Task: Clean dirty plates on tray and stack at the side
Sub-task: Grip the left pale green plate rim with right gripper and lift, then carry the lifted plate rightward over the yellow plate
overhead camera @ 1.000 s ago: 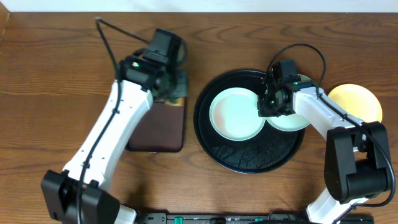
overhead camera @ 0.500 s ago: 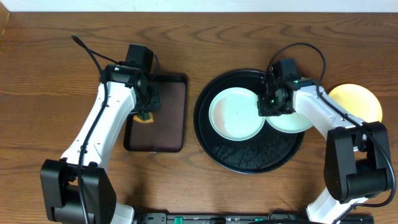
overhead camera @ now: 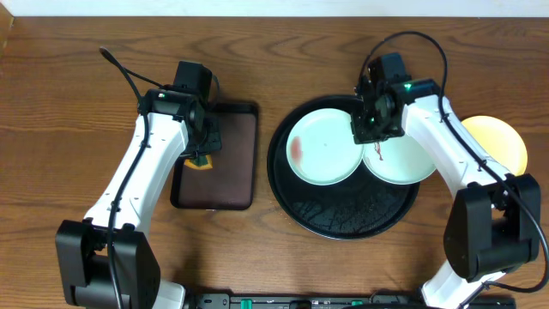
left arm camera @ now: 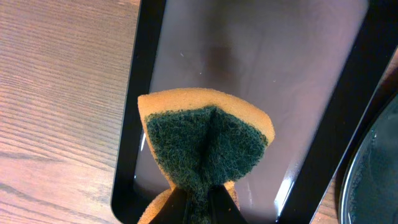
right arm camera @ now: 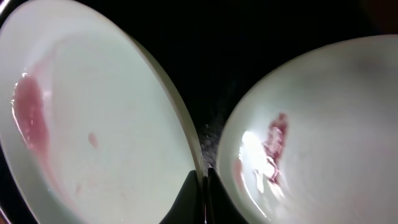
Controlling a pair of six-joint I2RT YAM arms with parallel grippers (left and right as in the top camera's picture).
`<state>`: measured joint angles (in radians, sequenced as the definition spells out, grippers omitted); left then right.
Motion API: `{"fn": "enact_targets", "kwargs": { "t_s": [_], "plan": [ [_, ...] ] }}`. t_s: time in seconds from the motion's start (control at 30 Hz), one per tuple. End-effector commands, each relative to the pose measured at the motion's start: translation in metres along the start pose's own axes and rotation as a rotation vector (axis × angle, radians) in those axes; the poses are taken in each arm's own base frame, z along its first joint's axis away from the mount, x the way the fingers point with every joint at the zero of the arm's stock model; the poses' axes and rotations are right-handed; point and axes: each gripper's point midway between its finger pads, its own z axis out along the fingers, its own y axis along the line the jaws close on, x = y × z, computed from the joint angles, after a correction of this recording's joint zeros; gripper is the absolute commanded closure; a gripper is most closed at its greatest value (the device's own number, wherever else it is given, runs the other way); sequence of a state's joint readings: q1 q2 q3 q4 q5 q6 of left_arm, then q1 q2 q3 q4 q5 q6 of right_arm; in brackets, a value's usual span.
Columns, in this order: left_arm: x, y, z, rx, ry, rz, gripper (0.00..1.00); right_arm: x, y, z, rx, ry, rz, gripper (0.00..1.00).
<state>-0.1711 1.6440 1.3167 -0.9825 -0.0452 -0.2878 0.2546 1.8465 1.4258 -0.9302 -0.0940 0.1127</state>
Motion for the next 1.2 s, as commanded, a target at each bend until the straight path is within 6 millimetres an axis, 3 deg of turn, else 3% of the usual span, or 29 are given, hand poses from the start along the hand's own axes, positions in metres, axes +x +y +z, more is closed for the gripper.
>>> {"fn": "enact_targets", "kwargs": {
  "t_s": [0.0,0.2,0.4,0.5,0.73,0.87,1.17],
  "plan": [
    [-0.002,0.004,0.002,-0.020,-0.004,0.003,0.92,-0.024,-0.009,-0.025,0.121,-0.069,-0.044,0.99],
    [-0.007,0.002,0.002,-0.012,-0.026,0.000,0.92,-0.044,-0.014,-0.075,0.316,-0.173,-0.089,0.99],
    [-0.007,0.002,0.002,-0.012,-0.027,0.000,0.92,-0.049,-0.016,-0.135,0.653,-0.335,-0.140,0.99],
    [-0.007,0.002,0.002,-0.012,-0.027,0.000,0.92,-0.048,-0.002,-0.164,0.791,-0.432,-0.165,0.99],
    [-0.007,0.002,0.002,-0.012,-0.026,0.000,0.92,-0.035,0.067,-0.222,1.047,-0.708,-0.259,0.99],
    [-0.007,0.002,0.002,-0.012,-0.026,0.000,0.92,-0.023,0.096,-0.247,1.122,-0.853,-0.262,0.99],
    [-0.007,0.002,0.002,-0.012,-0.026,0.000,0.92,-0.009,0.125,-0.265,1.140,-0.977,-0.274,0.99]
  ]
}}
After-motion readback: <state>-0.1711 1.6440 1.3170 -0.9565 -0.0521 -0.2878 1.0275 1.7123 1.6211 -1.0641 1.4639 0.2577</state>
